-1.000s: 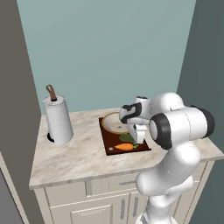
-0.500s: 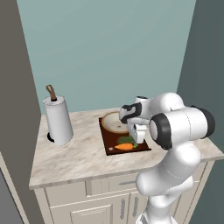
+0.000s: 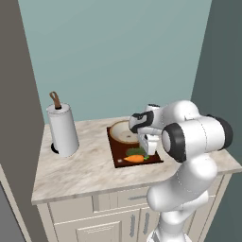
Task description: Place the two vegetables and bowl onto the tray for setting up a vegetable dip station.
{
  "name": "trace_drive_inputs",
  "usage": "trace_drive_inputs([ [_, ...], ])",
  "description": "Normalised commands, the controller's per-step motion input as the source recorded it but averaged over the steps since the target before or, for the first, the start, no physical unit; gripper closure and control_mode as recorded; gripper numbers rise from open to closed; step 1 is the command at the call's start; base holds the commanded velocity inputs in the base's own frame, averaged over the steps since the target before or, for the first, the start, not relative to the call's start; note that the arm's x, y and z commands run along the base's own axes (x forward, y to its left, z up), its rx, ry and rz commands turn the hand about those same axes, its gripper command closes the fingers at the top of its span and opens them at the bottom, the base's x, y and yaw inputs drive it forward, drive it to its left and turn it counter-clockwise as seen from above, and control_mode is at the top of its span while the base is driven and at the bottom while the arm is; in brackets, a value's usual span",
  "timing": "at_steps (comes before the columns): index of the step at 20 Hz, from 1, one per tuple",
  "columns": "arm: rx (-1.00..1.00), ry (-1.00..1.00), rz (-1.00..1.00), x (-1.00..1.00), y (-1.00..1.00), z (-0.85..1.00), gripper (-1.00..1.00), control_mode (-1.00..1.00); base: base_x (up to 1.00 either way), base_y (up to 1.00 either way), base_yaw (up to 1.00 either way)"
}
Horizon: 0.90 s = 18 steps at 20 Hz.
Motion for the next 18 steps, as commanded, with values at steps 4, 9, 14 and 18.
trace_drive_inputs([
  [4, 0.02, 0.0, 0.0, -0.13, 0.0, 0.0, -1.0, -1.0, 0.0, 0.0, 0.0],
  [9, 0.01, 0.01, 0.0, -0.16, 0.0, 0.07, -1.0, -1.0, 0.0, 0.0, 0.0],
  [14, 0.0, 0.0, -0.01, -0.11, 0.0, 0.17, -1.0, -1.0, 0.0, 0.0, 0.0],
  [18, 0.0, 0.01, 0.0, -0.11, 0.0, 0.24, -1.0, -1.0, 0.0, 0.0, 0.0],
])
